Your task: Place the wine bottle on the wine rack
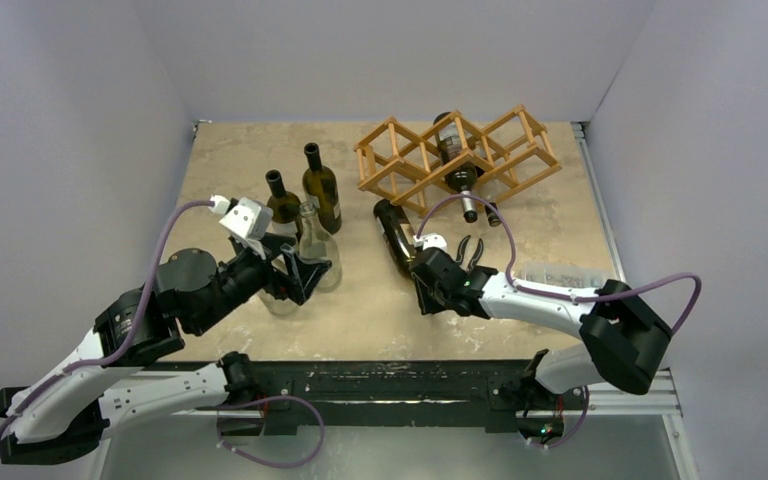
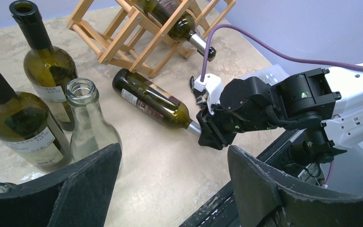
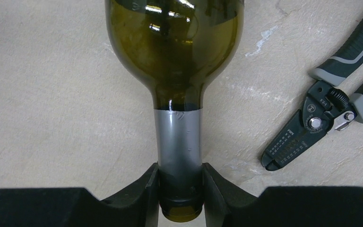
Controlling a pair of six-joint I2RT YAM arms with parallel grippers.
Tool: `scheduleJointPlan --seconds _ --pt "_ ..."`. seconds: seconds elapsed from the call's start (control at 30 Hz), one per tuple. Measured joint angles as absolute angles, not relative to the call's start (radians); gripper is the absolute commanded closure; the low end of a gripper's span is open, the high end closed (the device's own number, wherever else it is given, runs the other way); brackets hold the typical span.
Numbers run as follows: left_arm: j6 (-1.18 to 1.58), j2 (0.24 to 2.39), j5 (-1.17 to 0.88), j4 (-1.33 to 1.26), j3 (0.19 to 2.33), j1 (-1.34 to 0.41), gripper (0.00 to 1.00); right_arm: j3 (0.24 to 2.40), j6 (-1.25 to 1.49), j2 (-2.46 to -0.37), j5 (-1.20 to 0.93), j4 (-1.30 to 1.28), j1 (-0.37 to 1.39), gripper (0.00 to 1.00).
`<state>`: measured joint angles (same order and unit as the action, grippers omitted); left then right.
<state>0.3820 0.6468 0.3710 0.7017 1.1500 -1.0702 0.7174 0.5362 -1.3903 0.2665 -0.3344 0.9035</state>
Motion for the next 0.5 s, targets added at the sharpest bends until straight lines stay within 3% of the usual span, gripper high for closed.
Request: scheduleJointPlan --seconds 0.27,0.5 --pt "0.382 0.678 0.369 0.701 1.15 -1.07 0.18 0.717 0.542 -1.453 0.284 -0.251 0.903 0.2" --pt "0.382 0.699 0.366 0.7 1.15 -1.07 0.18 0.732 0.525 -1.515 0.329 -0.186 0.903 0.19"
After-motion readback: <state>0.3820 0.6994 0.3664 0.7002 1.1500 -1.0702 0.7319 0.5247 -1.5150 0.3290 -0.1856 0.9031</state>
